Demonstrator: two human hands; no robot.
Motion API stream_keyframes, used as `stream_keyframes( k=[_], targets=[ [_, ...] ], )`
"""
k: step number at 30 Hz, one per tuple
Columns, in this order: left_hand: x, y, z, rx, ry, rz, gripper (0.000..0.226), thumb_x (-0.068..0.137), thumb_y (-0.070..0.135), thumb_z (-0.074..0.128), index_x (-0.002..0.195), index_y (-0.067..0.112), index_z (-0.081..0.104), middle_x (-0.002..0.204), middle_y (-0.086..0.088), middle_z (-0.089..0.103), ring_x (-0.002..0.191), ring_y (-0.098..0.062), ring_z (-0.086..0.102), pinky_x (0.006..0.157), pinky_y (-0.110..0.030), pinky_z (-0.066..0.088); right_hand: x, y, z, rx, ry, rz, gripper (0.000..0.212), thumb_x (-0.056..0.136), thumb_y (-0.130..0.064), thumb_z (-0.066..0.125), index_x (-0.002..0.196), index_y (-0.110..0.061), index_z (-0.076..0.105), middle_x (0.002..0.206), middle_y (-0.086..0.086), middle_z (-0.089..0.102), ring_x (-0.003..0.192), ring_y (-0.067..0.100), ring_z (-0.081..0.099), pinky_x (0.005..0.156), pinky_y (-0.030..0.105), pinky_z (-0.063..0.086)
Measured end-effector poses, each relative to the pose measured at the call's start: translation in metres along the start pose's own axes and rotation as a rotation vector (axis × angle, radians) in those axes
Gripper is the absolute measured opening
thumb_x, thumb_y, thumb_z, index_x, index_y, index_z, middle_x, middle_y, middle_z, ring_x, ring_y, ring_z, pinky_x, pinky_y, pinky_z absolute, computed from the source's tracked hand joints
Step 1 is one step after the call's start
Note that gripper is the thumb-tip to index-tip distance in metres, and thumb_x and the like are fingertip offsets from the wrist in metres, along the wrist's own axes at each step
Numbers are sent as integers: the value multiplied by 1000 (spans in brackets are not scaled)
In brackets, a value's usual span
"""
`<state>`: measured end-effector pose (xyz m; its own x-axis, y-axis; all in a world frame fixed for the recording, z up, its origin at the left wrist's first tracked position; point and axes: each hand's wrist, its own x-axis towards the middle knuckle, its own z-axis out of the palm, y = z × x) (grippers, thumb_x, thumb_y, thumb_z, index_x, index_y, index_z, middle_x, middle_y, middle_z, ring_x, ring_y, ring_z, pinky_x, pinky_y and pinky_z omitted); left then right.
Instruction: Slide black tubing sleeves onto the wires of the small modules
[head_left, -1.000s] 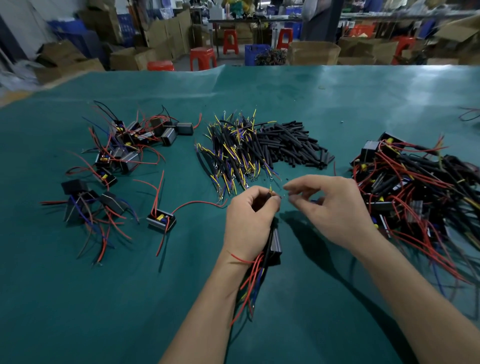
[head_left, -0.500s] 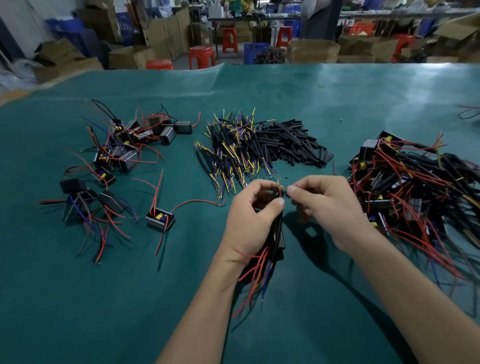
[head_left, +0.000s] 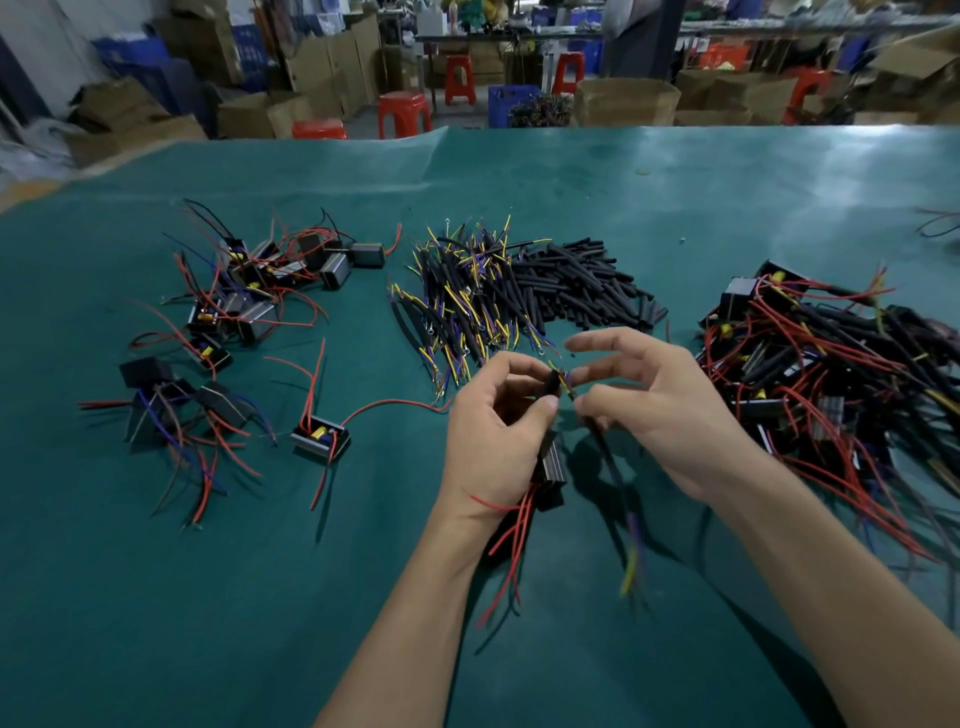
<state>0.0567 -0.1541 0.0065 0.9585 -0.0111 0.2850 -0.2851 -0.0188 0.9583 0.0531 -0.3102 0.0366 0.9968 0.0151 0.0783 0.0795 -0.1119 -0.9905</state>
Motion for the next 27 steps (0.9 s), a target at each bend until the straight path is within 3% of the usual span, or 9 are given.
stream_keyframes(
  k=[3, 8, 11, 14, 17, 22, 27],
  targets=[
    [-2, 1, 1, 3, -37, 3, 36, 81, -16, 64, 84, 20, 66, 84, -9, 74, 73, -9, 64, 72, -22, 51, -1, -3, -5, -74, -61, -8, 54, 80, 14, 57, 106, -28, 78, 103, 6, 67, 60, 16, 50, 59, 24, 43],
    [-3, 2, 1, -9, -85, -21, 40, 79, -19, 65, 79, 20, 67, 75, 17, 73, 72, 3, 66, 71, -13, 49, -3, -7, -11, -47, -210, 41, 54, 78, 20, 48, 102, -18, 78, 103, 12, 66, 63, 22, 43, 55, 22, 40],
    [-2, 3, 1, 10, -64, -19, 40, 78, -16, 67, 77, 23, 69, 73, 13, 71, 69, -2, 63, 70, -17, 51, -2, -7, -13, -10, -215, 47, 48, 79, 23, 49, 102, -11, 72, 100, 12, 65, 60, 16, 48, 51, 20, 42],
    [-2, 3, 2, 9, -50, -36, 40, 80, -16, 67, 77, 23, 69, 72, 14, 71, 68, -1, 64, 70, -16, 50, -1, -6, -19, 43, -209, 54, 40, 79, 24, 54, 96, -11, 64, 94, 7, 65, 62, 21, 48, 51, 21, 42],
    [-2, 4, 2, -1, -45, -54, 39, 80, -16, 67, 76, 22, 70, 72, 13, 72, 67, -2, 64, 68, -16, 50, 0, -5, -24, -47, -146, -4, 36, 76, 22, 62, 89, -13, 62, 93, 9, 67, 59, 22, 49, 55, 27, 45],
    [-5, 3, -1, 41, -29, -65, 32, 80, -7, 73, 80, 25, 76, 78, -8, 75, 71, -16, 66, 72, -35, 55, 1, -7, -32, -235, -60, -108, 35, 74, 11, 76, 84, -22, 69, 97, 2, 70, 60, 19, 57, 66, 40, 43],
    [-7, 6, -4, 274, -21, 114, 28, 76, 4, 79, 92, 28, 81, 87, 10, 66, 84, -9, 64, 72, -28, 51, -1, -14, -38, -438, -84, -187, 32, 75, 6, 76, 83, -25, 71, 80, -1, 76, 68, 22, 72, 68, 38, 57]
  ],
)
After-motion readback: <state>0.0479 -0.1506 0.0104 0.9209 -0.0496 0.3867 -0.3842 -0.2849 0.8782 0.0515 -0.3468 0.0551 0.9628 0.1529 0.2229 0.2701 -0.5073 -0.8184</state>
